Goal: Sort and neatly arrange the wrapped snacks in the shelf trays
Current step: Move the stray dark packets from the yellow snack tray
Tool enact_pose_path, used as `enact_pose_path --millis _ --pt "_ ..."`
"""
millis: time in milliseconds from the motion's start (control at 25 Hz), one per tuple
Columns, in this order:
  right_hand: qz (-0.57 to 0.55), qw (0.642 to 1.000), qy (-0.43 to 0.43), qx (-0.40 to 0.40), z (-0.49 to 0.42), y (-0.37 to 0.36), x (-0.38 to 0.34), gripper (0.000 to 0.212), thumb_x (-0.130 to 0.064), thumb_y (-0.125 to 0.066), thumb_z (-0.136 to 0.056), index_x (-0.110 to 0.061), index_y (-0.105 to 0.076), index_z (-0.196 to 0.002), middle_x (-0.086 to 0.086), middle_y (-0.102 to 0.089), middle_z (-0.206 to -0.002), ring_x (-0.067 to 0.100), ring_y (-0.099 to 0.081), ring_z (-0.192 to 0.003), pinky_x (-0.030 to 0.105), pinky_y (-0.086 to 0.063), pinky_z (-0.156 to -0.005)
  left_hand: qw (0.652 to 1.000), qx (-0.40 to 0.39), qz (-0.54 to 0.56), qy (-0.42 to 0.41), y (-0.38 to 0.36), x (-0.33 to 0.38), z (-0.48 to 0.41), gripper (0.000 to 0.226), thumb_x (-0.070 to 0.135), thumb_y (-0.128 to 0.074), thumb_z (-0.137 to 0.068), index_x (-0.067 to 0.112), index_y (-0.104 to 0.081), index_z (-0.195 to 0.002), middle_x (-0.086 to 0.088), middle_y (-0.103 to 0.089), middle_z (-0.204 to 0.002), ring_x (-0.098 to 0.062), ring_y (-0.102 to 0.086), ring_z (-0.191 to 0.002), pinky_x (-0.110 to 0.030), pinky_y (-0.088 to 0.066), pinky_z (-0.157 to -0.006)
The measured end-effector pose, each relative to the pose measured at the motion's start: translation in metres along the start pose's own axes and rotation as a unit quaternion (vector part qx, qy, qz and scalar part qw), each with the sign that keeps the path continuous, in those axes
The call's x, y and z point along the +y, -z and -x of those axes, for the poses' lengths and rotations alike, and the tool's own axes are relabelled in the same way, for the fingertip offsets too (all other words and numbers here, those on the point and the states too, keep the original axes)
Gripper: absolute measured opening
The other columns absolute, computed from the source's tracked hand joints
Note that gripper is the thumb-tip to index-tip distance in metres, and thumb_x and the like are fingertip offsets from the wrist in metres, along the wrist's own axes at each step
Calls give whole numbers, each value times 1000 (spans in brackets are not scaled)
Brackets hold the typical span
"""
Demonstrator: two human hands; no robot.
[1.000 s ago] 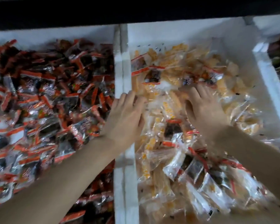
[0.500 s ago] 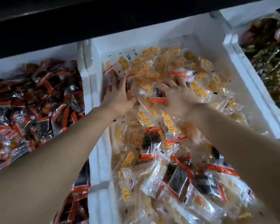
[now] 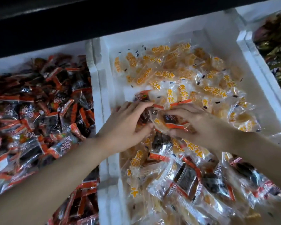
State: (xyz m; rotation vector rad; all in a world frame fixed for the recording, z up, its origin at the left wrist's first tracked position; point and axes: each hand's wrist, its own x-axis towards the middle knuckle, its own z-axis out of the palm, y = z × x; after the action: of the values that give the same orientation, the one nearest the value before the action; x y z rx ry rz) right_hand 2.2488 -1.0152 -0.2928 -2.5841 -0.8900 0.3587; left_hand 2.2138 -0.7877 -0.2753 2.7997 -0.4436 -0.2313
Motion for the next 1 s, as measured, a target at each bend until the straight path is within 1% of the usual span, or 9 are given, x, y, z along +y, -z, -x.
enact_pose_path --millis 120,200,360,440,520,640,800,920,1000 --pt "-34 997 -53 53 -4 -2 -5 59 -53 -37 -87 -29 -35 -141 -2 -31 -145 19 -29 -134 38 -24 -113 993 88 81 -10 8 -1 -10 44 42 -34 -97 23 -40 -137 4 -42 -137 -12 -37 -127 -29 -26 -103" --pt "-9 996 -69 56 -8 -7 -5 54 -45 -43 -91 -28 -34 -142 0 -26 -148 21 -20 -138 38 -18 -113 982 103 139 72 2 -2 -31 39 38 -29 -102 20 -40 -135 -1 -41 -137 -17 -37 -128 -36 -30 -107" --pt "21 994 -75 75 -12 -9 -5 44 -35 -51 -92 -29 -46 -135 -3 -41 -141 22 -29 -133 42 -31 -108 984 -39 48 167 -15 -2 -62 60 58 -45 -91 26 -35 -141 -3 -37 -143 -30 -37 -129 -38 -33 -101" --pt "21 991 -89 98 -11 -5 -4 36 -30 -51 -93 -26 -50 -129 -2 -52 -129 22 -44 -120 39 -43 -93 984 -30 41 171 -17 -4 -64 63 56 -58 -84 27 -41 -137 -2 -40 -139 -31 -39 -126 -38 -35 -99" --pt "3 987 -98 123 -10 -1 -3 26 -25 -49 -95 -23 -54 -121 5 -63 -105 24 -58 -90 34 -48 -70 985 13 70 159 -14 -5 -61 58 51 -65 -82 25 -47 -131 -1 -46 -131 -28 -44 -121 -37 -39 -99" --pt "-33 983 -103 149 1 2 -4 21 -21 -49 -96 -22 -59 -114 5 -62 -79 19 -56 -60 30 -43 -53 987 79 87 114 -7 0 -42 46 38 -64 -87 21 -52 -128 -2 -51 -126 -26 -52 -115 -44 -42 -98" --pt "-75 980 -60 174 26 -11 -11 21 -7 -57 -89 -16 -65 -107 2 -64 -102 15 -57 -91 26 -46 -78 980 185 58 31 -2 9 -4 33 26 -48 -97 20 -54 -129 -3 -52 -120 -24 -54 -108 -47 -44 -93" --pt "-86 986 -65 129 45 -19 -20 20 -12 -50 -78 -14 -63 -93 0 -58 -116 17 -46 -116 38 -43 -96 996 44 1 72 -13 10 17 45 46 -36 -96 29 -41 -138 -2 -35 -139 -25 -31 -129 -44 -28 -110" --pt "-98 989 -74 87 56 -23 -28 37 -19 -38 -71 -13 -61 -99 2 -50 -128 19 -37 -127 34 -32 -106 998 -27 -19 55 -25 11 29 62 63 -17 -89 33 -33 -140 0 -28 -144 -23 -21 -134 -41 -19 -112"
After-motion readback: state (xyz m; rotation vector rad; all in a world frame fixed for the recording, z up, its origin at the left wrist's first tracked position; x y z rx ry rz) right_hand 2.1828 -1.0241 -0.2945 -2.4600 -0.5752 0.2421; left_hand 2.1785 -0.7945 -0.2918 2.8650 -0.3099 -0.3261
